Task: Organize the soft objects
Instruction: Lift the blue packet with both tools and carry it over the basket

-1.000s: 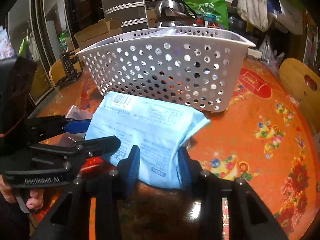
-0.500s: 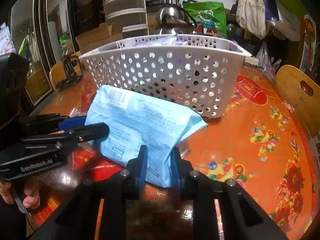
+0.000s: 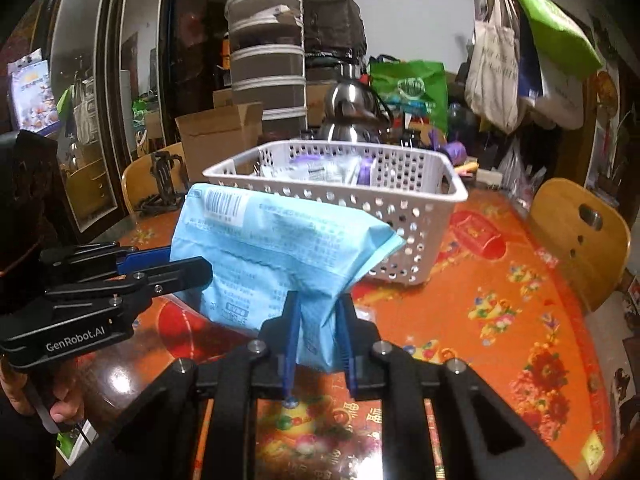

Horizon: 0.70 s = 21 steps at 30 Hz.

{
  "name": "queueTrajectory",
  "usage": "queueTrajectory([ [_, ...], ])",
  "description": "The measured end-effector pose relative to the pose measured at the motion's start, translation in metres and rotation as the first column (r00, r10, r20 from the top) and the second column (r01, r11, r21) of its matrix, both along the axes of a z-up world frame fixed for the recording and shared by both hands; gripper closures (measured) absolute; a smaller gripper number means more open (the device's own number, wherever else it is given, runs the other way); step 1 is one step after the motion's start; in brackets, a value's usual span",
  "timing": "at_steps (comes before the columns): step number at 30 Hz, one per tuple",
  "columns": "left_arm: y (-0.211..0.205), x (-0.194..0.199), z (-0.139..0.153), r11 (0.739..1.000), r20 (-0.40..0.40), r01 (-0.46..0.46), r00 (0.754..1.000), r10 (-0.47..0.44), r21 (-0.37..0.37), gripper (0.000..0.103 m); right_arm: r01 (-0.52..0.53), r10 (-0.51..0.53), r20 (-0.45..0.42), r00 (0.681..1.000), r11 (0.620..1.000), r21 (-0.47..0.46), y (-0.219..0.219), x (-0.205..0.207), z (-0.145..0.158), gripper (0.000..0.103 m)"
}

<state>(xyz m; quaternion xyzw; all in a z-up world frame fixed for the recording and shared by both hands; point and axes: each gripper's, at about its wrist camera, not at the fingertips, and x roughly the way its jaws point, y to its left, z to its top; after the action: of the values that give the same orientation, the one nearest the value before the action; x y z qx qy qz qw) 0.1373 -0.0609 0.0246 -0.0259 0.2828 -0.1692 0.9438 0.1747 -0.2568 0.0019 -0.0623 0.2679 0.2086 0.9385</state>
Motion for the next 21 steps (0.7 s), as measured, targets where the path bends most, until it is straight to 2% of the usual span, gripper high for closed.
queueTrajectory([
  [5,0.0,-0.011,0.022,1.0,0.029,0.001,1.0,-0.001,-0.008,0.082,-0.016,0.016,0.022,1.0,1.0,0.014,-0.003,-0.004,0.018,0.086],
  [10,0.001,-0.001,0.044,1.0,0.033,-0.004,0.999,0.005,-0.025,0.082,-0.028,0.027,0.025,0.999,0.999,0.037,-0.005,0.015,0.043,0.086],
  [16,0.003,0.042,0.095,1.0,0.045,0.013,0.999,-0.012,-0.021,0.082,-0.027,0.026,0.055,0.998,0.999,0.03,-0.002,0.051,0.093,0.086],
  [21,0.011,0.101,0.131,1.0,0.018,0.004,1.0,-0.004,-0.015,0.082,-0.043,0.042,0.018,0.999,0.999,0.03,0.004,0.101,0.121,0.086],
])
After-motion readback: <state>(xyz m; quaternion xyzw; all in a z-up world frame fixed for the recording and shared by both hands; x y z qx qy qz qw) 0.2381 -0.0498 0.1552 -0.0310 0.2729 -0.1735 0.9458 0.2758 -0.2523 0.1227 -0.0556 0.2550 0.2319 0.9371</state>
